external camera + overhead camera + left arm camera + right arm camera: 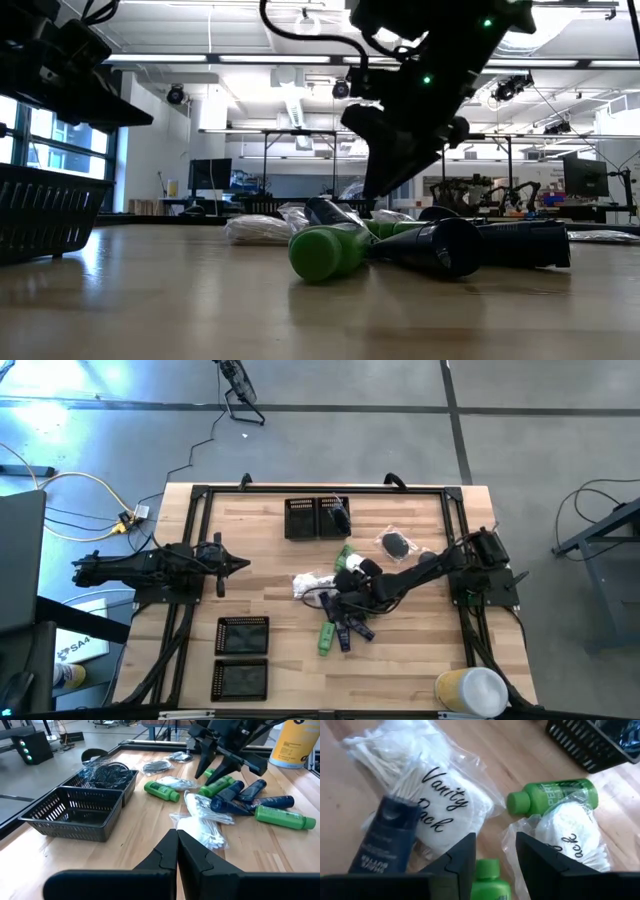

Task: Pick & Place Travel size toiletries
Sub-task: Put the white cotton pack into the top middle basket

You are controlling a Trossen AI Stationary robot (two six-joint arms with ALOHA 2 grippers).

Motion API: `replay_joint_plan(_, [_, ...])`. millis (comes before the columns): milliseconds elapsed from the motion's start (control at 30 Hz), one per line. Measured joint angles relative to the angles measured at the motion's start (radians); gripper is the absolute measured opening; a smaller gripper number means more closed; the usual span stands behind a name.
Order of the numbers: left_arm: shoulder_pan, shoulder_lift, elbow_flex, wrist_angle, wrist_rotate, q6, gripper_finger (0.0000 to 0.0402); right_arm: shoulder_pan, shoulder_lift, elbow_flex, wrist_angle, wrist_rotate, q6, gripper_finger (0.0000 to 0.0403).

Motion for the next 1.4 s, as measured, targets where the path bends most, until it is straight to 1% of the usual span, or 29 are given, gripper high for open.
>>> replay_joint_plan(100, [0.000, 0.000, 0.000, -0.001, 0.000, 0.000, 0.0000, -0.014, 0.018, 0.000, -0.003, -0.003, -0.003, 0.0133])
replay_joint_plan(267, [0.000, 0.000, 0.000, -0.001, 0.000, 0.000, 0.0000, -0.021, 0.057, -0.002, -0.003, -0.005, -0.052, 0.0133])
replay_joint_plan(367, [0.000, 0.000, 0.000, -0.002, 0.003, 0.000, 0.0000, -0.020, 0.074, 0.000, -0.004, 0.079, -0.050, 0.0133])
replay_joint_plan(433, [0.000, 0.000, 0.000, -0.002, 0.003, 0.000, 0.0000, -0.020, 0.075, -0.001, -0.004, 0.106, -0.075, 0.0133])
replay_joint_plan(500, [0.000, 0.000, 0.000, -0.001, 0.003, 0.000, 0.0000, -0.032, 0.076, 0.000, 0.004, 0.102, -0.094, 0.0133])
replay_joint_plan(600, [0.000, 0.000, 0.000, -0.002, 0.003, 0.015, 0.0000, -0.047, 0.081, 0.000, -0.003, 0.068, -0.096, 0.0133])
replay_joint_plan(1000, [0.000, 0.000, 0.000, -0.004, 0.002, 0.019, 0.0000, -0.080, 0.081, 0.000, 0.002, 0.072, -0.071, 0.0129])
replay_joint_plan(1100, [0.000, 0.000, 0.000, -0.004, -0.001, 0.019, 0.0000, -0.080, 0.081, 0.000, 0.002, 0.072, -0.071, 0.0110])
replay_joint_plan(1400, [0.000, 0.000, 0.000, -0.008, -0.001, 0.019, 0.0000, -0.080, 0.081, 0.000, 0.003, 0.031, -0.064, 0.0023])
